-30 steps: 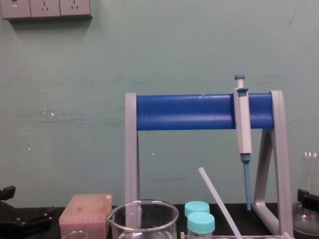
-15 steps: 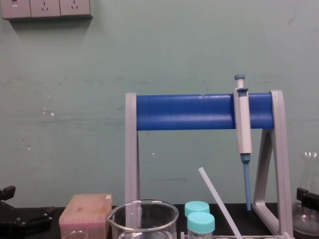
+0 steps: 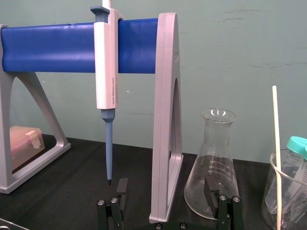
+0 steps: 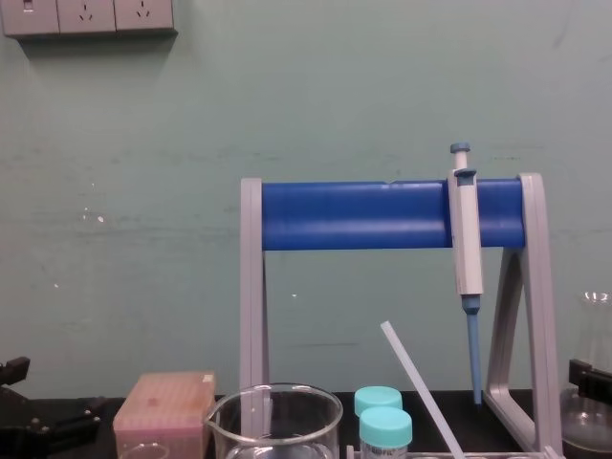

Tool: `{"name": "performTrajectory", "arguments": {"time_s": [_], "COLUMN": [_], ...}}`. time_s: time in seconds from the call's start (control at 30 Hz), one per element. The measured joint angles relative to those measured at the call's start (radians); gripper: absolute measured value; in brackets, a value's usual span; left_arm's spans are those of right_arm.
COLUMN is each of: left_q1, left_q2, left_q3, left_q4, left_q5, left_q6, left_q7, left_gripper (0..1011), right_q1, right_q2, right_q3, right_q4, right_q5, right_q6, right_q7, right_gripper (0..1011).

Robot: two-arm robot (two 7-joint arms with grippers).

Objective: Pick up the stirring rod with one hand, then place it down.

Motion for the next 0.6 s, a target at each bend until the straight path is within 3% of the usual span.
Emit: {"name": "performTrajectory", "arguments": {"time_s": [0.6], "left_q1": [0.000], "left_q2": [0.000], "left_q3": [0.000], "left_q4": [0.000], "left_q5": [0.000], "left_q6": [0.000], "left_q7": [0.000], "left_gripper": [1000], "right_q1": [0.000], "right_q2": [0.000], "right_q3": [0.000], "right_q4": [0.000], "right_q5": [0.000], "right_q6": [0.000], "right_q7": [0.000], "right_gripper": [1000]}}
